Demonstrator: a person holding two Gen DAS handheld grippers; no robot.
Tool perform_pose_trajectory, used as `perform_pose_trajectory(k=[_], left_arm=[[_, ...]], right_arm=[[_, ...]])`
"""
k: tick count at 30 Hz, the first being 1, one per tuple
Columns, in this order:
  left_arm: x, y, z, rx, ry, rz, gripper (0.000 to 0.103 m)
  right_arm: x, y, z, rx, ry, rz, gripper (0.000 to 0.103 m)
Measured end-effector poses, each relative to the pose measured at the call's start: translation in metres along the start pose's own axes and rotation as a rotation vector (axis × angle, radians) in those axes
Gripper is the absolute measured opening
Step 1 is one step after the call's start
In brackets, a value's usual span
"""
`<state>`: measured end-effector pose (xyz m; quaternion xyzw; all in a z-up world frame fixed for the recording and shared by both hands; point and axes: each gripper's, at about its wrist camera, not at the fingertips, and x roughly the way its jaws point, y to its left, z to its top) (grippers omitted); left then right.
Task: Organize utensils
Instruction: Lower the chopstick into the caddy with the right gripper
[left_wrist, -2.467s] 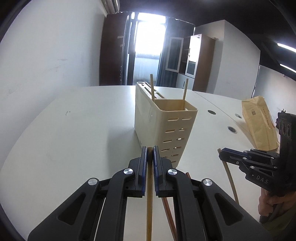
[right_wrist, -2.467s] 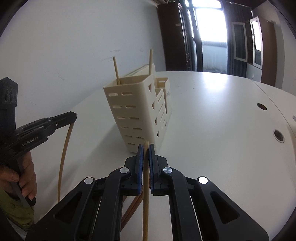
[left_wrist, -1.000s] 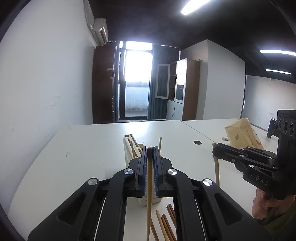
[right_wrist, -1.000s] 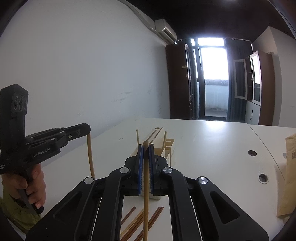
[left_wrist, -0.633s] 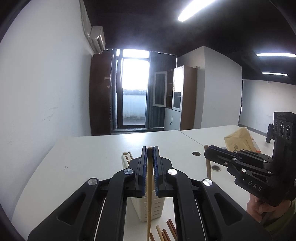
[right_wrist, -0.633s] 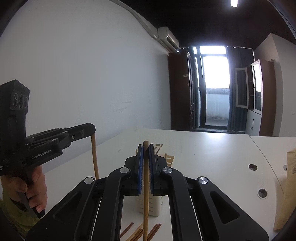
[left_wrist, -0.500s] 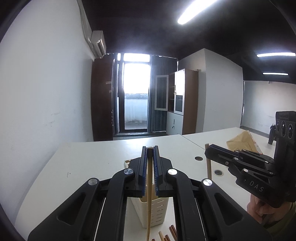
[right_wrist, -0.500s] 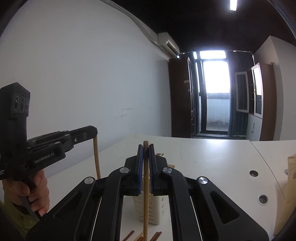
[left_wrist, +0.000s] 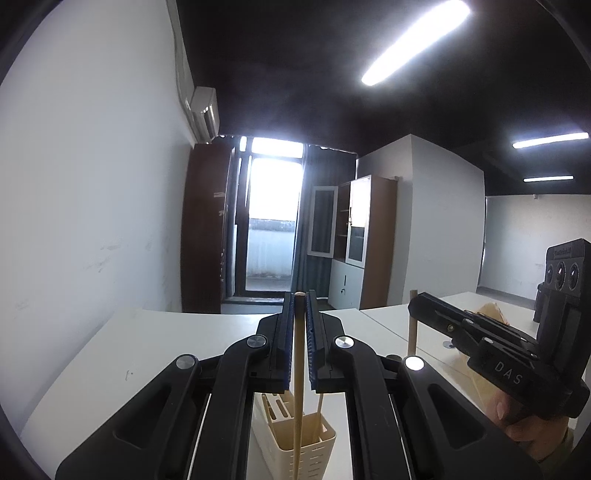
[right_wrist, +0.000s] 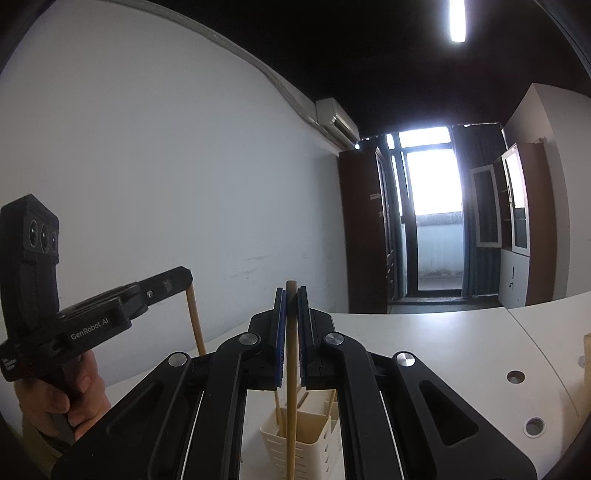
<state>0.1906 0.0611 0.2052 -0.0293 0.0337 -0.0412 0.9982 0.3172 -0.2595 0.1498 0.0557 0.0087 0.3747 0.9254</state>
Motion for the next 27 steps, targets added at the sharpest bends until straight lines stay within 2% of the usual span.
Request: perform_pose_trajectory(k=[19,23,27], left_arm=[[-0.005,-0.005,0.009,-0.026,-0.170,0.003,0.006],[0.002,-0.008,0.005,-0.027,-0.158,0.000,0.006],[0.018,-0.010,0.000,-0.034,-0.091,-0.015,0.006]], right_arm=[[0.005,0.002,0.011,-0.012,-0.222,0.051,0.007],[0.016,0.001,0.008,-0.019,-0.248,0.046,0.007],[0.040,-0.002,-0.005,-0.019,-0.183,0.039,0.007]])
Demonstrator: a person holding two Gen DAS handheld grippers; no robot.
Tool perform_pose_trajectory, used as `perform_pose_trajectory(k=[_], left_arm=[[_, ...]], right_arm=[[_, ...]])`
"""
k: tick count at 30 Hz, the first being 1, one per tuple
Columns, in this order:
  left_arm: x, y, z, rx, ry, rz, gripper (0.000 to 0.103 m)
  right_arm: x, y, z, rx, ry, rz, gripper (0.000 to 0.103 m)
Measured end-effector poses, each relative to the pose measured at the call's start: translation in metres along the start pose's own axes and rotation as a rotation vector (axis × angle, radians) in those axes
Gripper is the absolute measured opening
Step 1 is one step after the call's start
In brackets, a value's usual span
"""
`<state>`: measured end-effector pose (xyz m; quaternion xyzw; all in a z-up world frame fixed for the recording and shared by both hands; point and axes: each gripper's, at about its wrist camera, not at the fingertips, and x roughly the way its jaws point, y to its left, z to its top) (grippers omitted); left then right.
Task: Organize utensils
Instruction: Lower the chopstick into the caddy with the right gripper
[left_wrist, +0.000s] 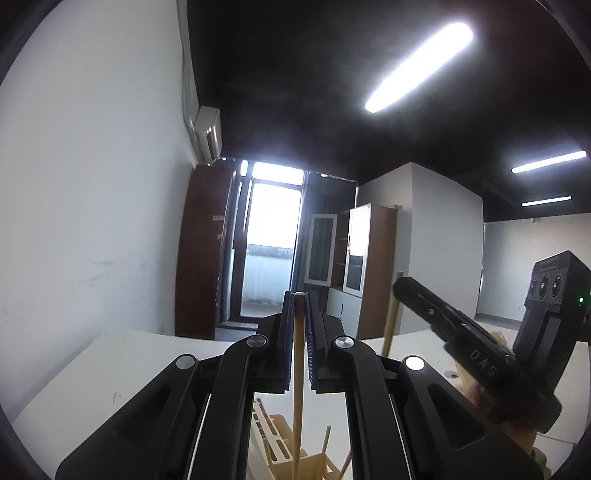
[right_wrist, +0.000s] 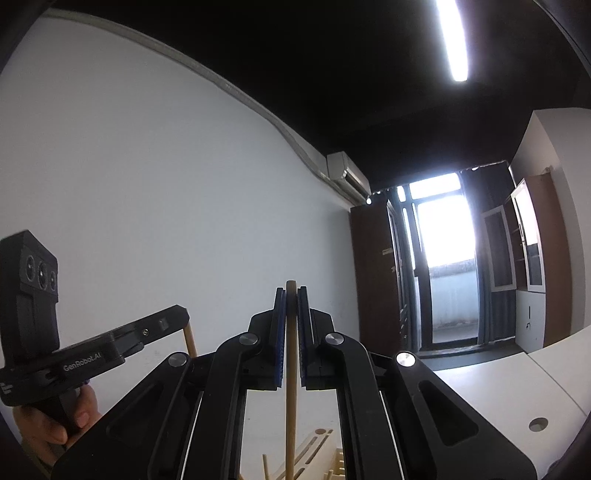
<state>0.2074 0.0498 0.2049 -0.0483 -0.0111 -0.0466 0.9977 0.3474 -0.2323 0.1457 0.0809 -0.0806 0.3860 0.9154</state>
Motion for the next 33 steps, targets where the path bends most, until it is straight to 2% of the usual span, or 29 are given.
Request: perform_pose_trajectory(k=[3,11,19,23,33], left_arm=[[0.008,-0.003,-0.005,0.026,0.031,0.012,0.006],[0.019,0.007,-0.011,-0.001,0.097,0.013,0.006],[0.026,0.009,-0.016,0.031,0.138,0.006,0.006],[0.029,0.013,-0.022,0.062,0.138,-0.011,0.006],[0.044,0.024,-0.038,0.079,0.196,-0.029,0.006]], right_arm=[[0.013,-0.004,-0.013,0.012,0.063,0.001,0.007],[0.016,-0.004,-0.027,0.015,0.154,0.007,0.007],[0.013,-0.005,-0.031,0.034,0.210,0.022,0.007],[0.012,-0.005,-0.033,0.024,0.240,0.022,0.007],[0.012,-0.002,-0.036,-0.006,0.297,0.011,0.007]])
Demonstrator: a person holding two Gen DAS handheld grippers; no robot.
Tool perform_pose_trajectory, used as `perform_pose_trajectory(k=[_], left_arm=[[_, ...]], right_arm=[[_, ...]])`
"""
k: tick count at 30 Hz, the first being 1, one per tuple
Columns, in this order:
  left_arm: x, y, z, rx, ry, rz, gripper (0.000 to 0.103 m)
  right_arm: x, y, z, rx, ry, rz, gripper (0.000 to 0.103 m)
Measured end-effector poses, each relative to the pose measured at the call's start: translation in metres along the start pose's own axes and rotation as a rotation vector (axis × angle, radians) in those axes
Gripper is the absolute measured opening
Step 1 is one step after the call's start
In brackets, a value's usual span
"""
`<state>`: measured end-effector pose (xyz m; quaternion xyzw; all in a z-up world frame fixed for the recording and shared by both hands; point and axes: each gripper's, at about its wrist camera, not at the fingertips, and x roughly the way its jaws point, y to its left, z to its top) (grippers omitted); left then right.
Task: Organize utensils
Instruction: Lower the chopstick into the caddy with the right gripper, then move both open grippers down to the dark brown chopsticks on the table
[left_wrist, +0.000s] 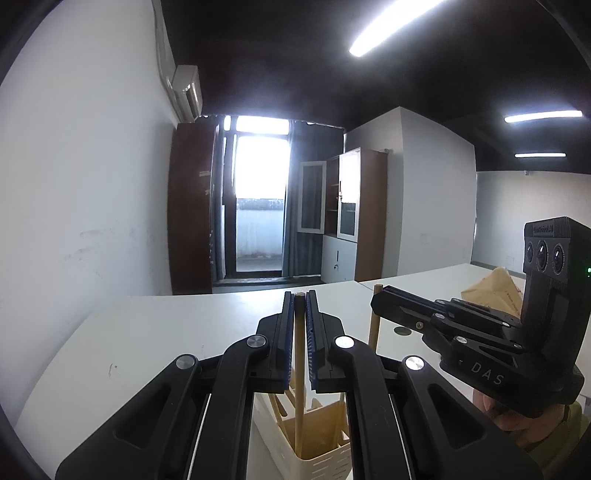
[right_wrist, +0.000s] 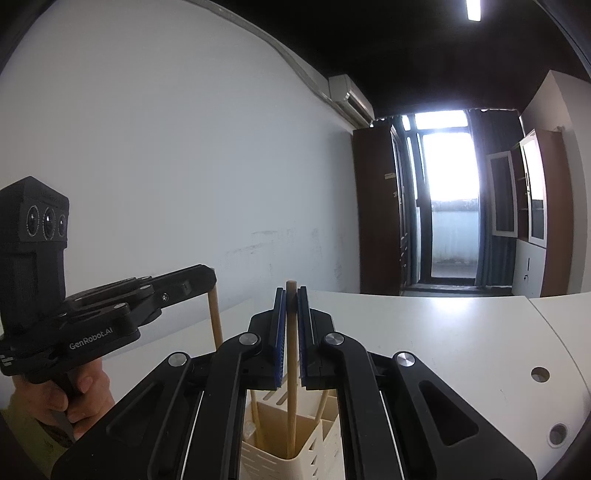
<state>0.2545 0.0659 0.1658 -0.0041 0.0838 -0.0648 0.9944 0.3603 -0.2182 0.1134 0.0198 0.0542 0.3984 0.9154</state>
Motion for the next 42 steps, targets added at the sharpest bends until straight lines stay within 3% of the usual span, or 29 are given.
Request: perform_pose_trajectory(k=[20,23,33,42], left_arm=[[-0.002,-0.005,-0.023,0.027,0.025,-0.007,0.006],[0.002,0.000,-0.021,-0.005,0.054,-0.008,0.018],[-0.025,0.001,-0.019,-0.031,0.013,0.007,0.024],[-0.039,-0.004,-0.038,-0.021,0.068,0.032,0.033]], right_arm=[[0.001,-0.004,-0.007,0.007,0.126,-0.018,0.008],[-0.004,-0.006,-0.007,0.017,0.117,-0.012,0.027],[-0.016,-0.010,-0.008,0.028,0.115,-0.032,0.029],[-0.038,0.000,-0.025,0.036,0.134,-0.055,0.038]])
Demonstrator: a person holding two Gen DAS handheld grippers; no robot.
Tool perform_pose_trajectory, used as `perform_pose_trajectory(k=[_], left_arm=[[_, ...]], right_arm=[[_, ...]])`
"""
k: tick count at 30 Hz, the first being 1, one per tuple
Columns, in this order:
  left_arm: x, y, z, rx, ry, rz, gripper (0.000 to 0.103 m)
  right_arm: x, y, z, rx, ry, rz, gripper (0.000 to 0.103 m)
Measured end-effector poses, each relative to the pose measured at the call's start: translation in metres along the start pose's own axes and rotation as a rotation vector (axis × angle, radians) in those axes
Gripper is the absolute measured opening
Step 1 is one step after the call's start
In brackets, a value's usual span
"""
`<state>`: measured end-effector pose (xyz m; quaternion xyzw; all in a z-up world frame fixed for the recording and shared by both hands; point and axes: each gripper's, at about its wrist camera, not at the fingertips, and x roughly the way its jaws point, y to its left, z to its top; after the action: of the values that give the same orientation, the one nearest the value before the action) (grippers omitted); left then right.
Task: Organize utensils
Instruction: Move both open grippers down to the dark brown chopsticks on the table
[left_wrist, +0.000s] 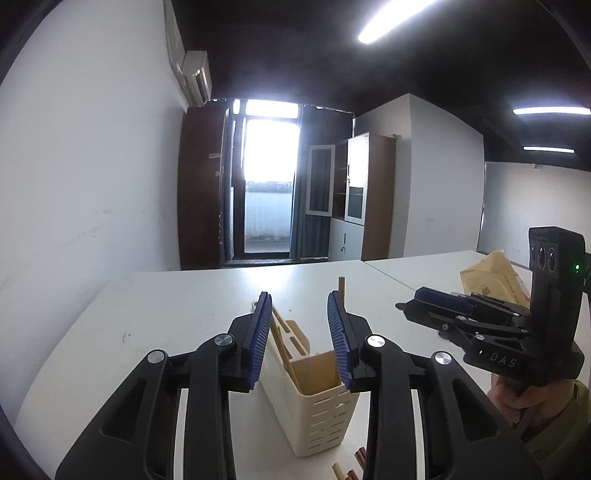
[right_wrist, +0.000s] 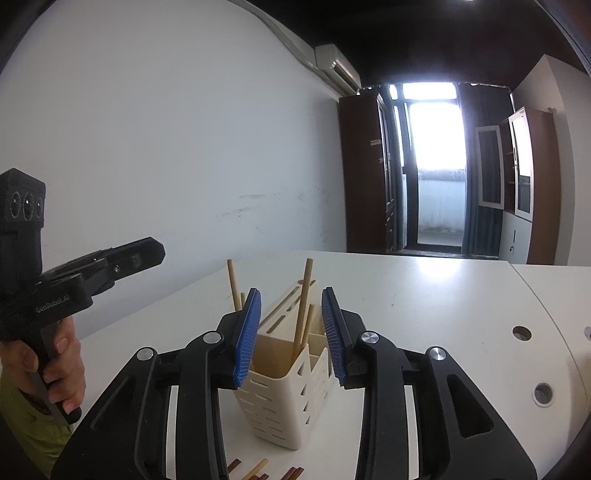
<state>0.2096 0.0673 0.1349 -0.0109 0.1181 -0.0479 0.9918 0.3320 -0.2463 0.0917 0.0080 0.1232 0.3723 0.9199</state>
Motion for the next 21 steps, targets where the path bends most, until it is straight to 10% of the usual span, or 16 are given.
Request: perform_pose_trajectory(k=[21], left_arm=[[0.013,0.005,-0.096,-0.082,0.270,0.028,0.046]], right_arm=[[0.010,0.004,-0.078,0.054,0.189,-0.088,0.055]])
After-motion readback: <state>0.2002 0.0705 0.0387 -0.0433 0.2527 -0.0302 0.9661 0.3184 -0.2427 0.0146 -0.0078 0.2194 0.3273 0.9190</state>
